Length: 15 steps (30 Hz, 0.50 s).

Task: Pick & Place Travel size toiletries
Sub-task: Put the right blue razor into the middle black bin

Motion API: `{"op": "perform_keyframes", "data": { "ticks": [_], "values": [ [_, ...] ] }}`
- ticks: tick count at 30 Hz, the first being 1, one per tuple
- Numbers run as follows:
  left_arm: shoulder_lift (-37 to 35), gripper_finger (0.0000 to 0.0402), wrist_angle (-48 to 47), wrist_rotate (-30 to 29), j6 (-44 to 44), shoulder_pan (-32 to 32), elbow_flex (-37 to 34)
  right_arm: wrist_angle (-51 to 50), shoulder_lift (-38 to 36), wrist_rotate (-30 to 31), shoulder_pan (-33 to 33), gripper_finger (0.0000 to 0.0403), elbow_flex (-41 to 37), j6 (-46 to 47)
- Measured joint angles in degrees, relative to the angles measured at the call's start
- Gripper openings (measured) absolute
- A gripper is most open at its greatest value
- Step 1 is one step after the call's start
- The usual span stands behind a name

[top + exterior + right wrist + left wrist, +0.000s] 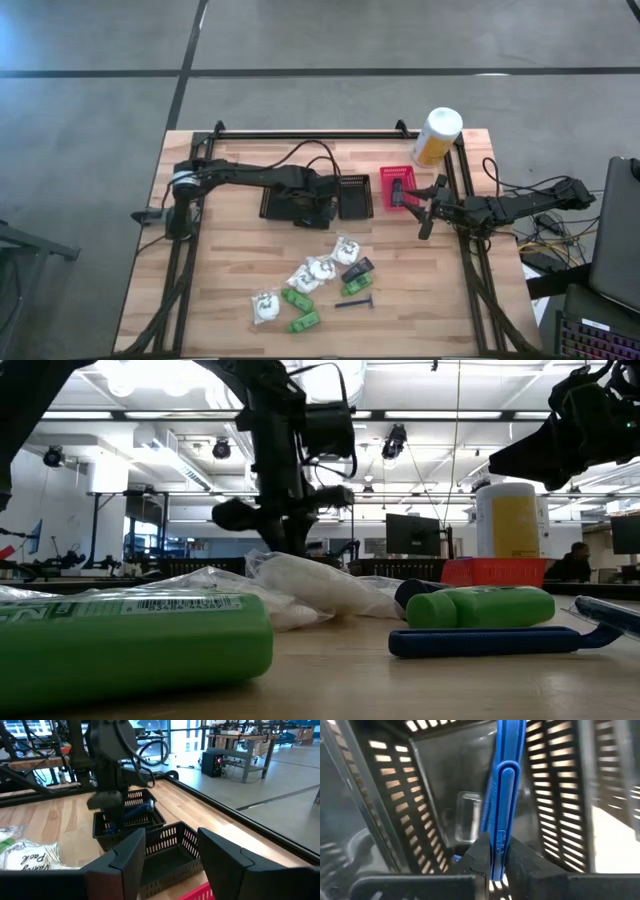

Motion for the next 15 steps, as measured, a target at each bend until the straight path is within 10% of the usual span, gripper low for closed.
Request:
{"op": "perform_keyframes", "data": {
  "ticks": [15],
  "values": [
    [0.6,0.0039,-0.7,0.4,-0.2,0.0,-0.4,0.0,0.0,0.0,0.0,0.0203,0.0,0.0]
  ]
}}
